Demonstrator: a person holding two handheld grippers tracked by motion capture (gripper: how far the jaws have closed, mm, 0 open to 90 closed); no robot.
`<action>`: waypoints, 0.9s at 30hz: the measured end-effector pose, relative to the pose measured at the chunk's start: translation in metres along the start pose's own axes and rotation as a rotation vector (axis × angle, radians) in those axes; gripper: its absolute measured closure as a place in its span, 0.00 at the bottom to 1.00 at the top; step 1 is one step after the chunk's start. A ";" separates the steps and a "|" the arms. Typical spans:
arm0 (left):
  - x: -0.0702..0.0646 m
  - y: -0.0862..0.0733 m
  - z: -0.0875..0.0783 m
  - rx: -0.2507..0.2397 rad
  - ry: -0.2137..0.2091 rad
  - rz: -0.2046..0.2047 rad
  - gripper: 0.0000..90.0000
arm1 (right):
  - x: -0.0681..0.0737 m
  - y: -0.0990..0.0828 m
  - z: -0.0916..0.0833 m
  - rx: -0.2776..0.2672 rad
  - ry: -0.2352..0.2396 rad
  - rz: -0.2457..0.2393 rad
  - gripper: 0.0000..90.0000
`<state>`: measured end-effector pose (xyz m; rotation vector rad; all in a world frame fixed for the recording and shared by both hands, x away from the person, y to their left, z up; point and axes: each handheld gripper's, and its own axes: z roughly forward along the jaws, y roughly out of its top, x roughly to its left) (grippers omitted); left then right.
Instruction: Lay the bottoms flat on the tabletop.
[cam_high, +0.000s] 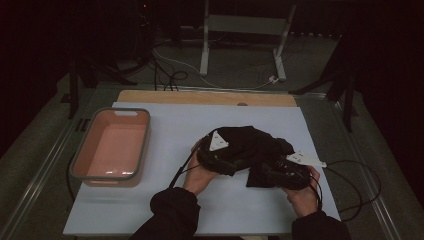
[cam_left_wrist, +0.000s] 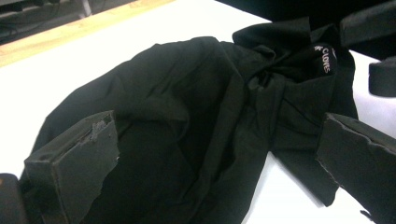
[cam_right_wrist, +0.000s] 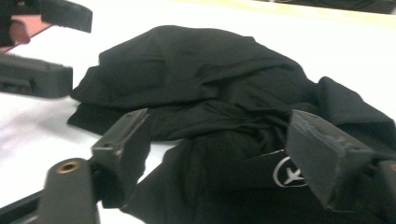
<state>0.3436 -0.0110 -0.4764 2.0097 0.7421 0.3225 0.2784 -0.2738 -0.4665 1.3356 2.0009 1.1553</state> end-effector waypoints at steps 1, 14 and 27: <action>-0.001 0.000 0.002 0.003 0.000 0.004 0.00 | -0.001 0.000 0.000 -0.001 -0.008 0.006 0.20; -0.011 0.000 0.021 0.030 -0.013 0.003 0.00 | -0.008 0.001 -0.004 -0.027 -0.035 0.042 0.16; -0.018 -0.005 0.037 0.122 -0.013 0.025 0.08 | -0.009 0.001 -0.005 -0.034 -0.037 0.048 0.16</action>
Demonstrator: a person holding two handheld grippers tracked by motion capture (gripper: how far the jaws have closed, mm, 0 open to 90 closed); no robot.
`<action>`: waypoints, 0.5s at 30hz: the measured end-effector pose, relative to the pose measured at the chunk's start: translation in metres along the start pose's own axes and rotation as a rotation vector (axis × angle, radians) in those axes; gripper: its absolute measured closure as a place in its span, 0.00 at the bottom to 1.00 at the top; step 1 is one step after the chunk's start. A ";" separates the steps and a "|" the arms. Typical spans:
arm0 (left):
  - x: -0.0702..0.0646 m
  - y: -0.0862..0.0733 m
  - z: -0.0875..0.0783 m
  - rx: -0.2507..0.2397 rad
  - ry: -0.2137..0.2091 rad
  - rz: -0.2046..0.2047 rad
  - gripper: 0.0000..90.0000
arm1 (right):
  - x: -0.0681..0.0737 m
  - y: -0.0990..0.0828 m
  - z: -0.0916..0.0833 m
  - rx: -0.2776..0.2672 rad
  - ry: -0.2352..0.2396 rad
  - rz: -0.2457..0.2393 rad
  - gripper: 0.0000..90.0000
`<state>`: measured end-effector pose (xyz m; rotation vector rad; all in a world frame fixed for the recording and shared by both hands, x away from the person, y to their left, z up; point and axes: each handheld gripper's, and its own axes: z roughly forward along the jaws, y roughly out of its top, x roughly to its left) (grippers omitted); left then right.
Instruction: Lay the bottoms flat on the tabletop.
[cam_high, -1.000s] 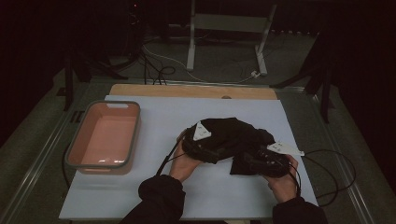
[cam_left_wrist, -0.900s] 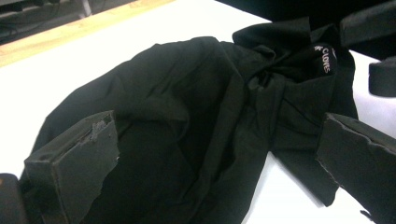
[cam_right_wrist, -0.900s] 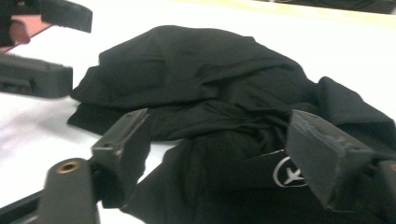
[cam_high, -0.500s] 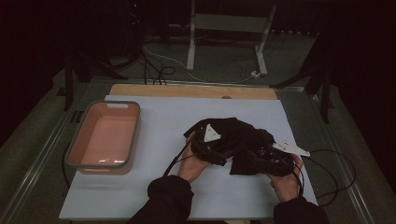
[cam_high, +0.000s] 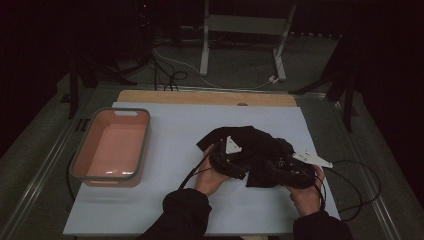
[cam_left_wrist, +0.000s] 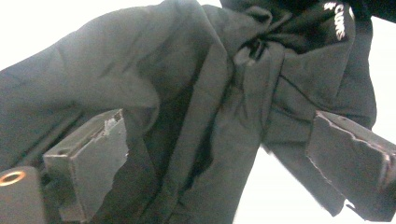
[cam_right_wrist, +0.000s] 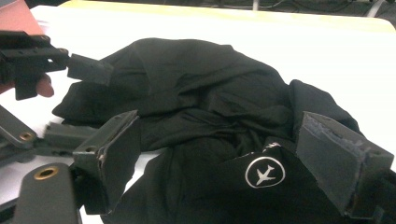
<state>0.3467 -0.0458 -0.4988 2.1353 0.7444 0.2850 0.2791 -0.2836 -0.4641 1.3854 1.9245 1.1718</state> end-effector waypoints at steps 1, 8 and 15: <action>-0.001 0.000 0.001 0.009 0.002 0.004 0.09 | 0.000 0.000 0.000 -0.001 0.000 0.002 0.16; -0.006 -0.001 0.009 0.059 0.045 0.030 0.18 | -0.001 0.000 0.000 -0.002 0.005 0.005 0.16; -0.010 -0.005 0.019 0.135 0.055 0.072 0.31 | 0.000 0.000 0.000 -0.002 0.003 0.005 0.17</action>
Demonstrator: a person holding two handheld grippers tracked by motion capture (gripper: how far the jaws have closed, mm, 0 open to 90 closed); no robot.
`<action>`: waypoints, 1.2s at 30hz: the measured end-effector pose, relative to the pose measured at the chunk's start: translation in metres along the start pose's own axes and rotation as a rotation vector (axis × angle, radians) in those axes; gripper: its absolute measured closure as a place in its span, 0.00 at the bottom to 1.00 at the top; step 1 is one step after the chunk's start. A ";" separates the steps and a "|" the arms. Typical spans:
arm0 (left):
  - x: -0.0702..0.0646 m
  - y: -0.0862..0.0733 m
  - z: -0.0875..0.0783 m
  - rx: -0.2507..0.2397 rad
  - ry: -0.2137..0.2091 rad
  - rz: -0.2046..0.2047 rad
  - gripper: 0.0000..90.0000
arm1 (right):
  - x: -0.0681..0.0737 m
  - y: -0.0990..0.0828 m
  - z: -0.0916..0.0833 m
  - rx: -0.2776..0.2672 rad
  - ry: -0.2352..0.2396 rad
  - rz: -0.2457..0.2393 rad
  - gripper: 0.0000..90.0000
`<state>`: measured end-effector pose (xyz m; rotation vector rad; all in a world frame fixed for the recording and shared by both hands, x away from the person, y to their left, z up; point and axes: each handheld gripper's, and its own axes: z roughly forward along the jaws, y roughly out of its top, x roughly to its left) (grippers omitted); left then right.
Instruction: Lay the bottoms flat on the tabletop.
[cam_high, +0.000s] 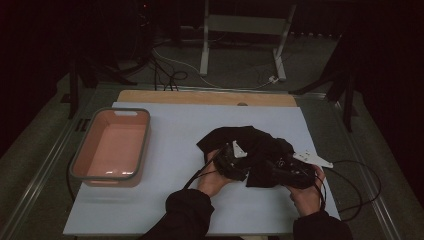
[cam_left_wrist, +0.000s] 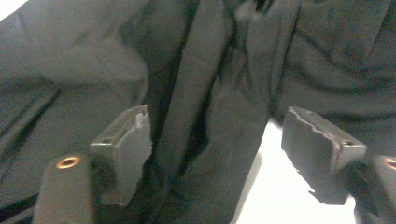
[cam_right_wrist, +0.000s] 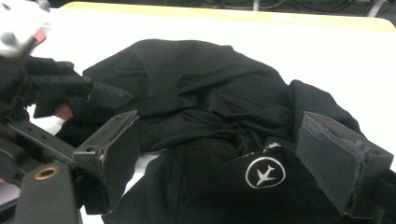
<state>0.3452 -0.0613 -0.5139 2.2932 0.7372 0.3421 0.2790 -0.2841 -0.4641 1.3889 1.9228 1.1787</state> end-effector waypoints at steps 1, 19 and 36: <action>0.000 -0.001 0.001 0.010 -0.002 0.000 0.37 | 0.000 0.000 0.000 0.000 0.000 0.001 0.17; 0.017 -0.001 -0.021 0.025 -0.008 -0.029 0.99 | -0.002 0.000 -0.001 0.000 -0.006 0.007 0.17; 0.038 -0.015 -0.055 -0.006 0.006 -0.089 0.99 | 0.008 -0.005 0.012 0.085 0.026 -0.075 0.43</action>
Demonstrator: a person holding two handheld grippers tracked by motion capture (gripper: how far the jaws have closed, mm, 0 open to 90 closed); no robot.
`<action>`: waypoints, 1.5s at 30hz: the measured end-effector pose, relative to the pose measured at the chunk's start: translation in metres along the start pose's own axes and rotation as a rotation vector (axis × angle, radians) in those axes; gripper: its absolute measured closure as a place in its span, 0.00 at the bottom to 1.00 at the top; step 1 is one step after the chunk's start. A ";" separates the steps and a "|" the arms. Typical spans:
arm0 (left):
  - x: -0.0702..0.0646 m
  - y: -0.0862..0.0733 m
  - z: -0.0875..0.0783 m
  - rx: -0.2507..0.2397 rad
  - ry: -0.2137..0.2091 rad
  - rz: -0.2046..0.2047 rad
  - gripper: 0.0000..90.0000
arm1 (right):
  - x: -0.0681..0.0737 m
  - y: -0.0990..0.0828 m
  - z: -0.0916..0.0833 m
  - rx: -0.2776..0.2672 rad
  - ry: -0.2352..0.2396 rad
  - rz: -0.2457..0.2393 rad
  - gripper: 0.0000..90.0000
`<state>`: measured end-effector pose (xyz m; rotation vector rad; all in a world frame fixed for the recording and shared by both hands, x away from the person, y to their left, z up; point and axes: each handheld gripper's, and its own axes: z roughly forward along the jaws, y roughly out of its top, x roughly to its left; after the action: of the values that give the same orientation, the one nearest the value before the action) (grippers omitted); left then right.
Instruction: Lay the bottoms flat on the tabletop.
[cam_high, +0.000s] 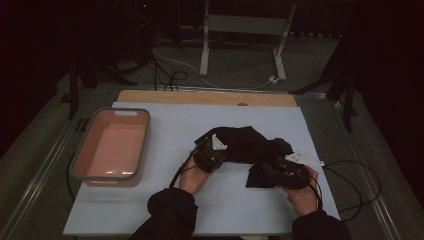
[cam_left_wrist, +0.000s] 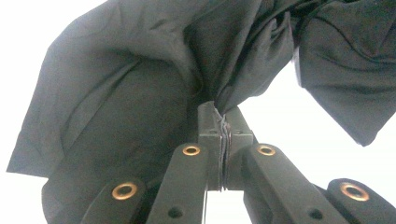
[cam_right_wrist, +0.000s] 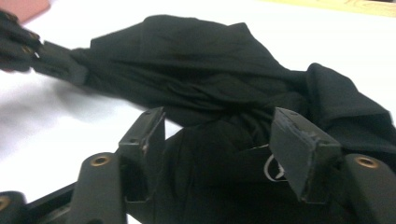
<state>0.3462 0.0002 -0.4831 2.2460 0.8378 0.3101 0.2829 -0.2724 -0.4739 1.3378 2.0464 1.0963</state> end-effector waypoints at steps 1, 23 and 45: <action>0.000 0.000 -0.001 -0.004 -0.002 0.000 0.99 | 0.001 0.000 0.002 0.004 0.000 -0.008 0.44; 0.014 -0.006 -0.028 -0.038 0.015 -0.063 0.99 | 0.005 -0.001 0.033 0.133 -0.025 -0.093 0.89; 0.049 -0.021 -0.051 -0.052 0.125 -0.173 0.99 | -0.034 0.000 -0.012 0.064 -0.007 -0.067 0.98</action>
<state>0.3510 0.0712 -0.4621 2.1064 1.0707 0.3893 0.2891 -0.3078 -0.4689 1.2920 2.1217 1.0043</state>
